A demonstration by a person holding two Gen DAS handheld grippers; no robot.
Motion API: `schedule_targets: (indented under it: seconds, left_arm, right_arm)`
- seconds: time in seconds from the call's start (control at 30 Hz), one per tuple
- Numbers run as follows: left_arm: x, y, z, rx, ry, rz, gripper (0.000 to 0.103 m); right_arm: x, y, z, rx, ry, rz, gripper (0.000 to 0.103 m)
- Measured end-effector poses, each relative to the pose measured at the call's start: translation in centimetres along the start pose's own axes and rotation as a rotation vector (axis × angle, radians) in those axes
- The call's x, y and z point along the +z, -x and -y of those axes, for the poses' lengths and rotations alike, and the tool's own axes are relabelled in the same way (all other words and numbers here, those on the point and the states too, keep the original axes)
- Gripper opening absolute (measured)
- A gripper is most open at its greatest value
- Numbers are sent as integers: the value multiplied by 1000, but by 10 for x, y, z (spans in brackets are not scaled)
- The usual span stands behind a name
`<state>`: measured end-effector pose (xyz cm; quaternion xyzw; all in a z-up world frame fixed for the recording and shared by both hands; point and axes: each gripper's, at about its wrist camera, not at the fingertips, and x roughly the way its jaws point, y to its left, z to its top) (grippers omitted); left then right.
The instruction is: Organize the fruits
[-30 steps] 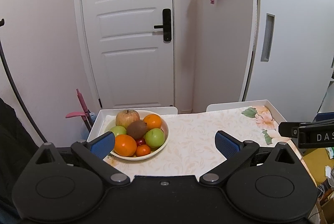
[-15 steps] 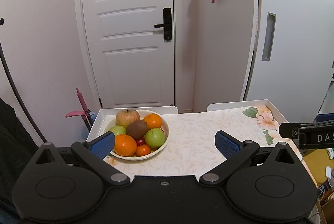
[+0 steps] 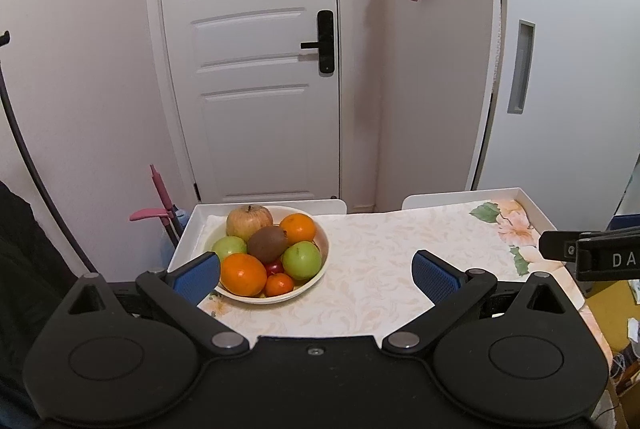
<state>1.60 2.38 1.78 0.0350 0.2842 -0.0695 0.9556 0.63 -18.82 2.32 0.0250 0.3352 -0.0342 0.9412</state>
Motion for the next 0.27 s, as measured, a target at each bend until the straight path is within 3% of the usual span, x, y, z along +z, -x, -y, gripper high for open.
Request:
schedule_targets:
  seconds: [0.27]
  left_arm:
    - [0, 1, -4, 4, 7, 19, 103]
  right_arm:
    - [2, -4, -2, 4, 3, 2, 103]
